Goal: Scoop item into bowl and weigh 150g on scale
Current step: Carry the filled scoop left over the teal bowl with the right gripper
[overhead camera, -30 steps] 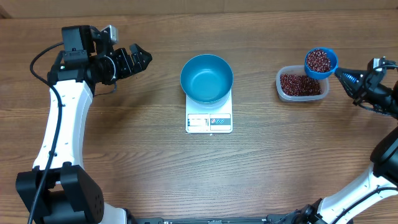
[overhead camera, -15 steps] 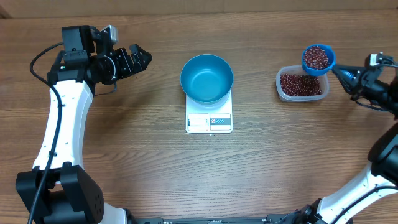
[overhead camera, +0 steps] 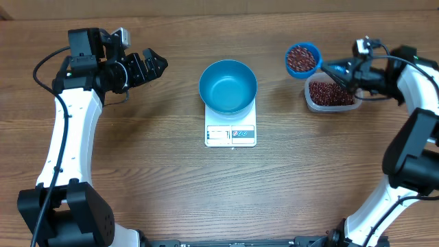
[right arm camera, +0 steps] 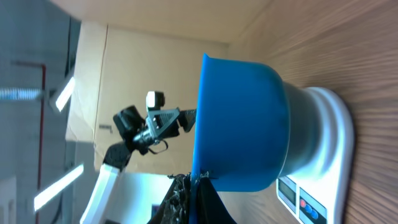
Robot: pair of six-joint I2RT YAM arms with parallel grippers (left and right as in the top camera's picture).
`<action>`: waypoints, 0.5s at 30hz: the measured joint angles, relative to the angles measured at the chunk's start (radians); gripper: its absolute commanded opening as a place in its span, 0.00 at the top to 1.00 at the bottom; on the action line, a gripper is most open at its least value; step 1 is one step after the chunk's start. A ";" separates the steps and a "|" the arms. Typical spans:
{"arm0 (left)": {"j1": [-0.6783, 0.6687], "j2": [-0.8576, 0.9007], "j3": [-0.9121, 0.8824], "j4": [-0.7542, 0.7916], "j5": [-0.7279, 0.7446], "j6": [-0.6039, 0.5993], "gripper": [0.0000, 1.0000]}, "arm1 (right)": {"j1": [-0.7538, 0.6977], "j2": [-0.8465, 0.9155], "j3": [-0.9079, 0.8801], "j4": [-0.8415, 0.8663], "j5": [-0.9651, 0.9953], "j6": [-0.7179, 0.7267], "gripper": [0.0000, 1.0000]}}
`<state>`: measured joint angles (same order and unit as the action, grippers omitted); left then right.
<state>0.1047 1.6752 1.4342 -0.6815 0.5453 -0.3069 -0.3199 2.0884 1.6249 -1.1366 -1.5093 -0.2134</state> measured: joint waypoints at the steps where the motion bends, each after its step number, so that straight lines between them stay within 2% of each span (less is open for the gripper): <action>1: 0.000 0.000 0.000 0.000 0.000 0.000 0.00 | 0.021 0.000 0.019 0.001 0.001 0.004 0.96; 10: 0.000 0.000 0.000 0.000 0.000 0.000 0.01 | 0.183 0.000 0.074 0.103 0.004 0.026 0.96; 15: 0.000 0.000 0.000 0.000 0.000 0.000 0.00 | 0.262 0.000 0.074 0.120 0.091 0.029 0.96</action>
<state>0.1047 1.6752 1.4342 -0.6815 0.5453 -0.3069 -0.0578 2.0884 1.6985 -1.0168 -1.4185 -0.1841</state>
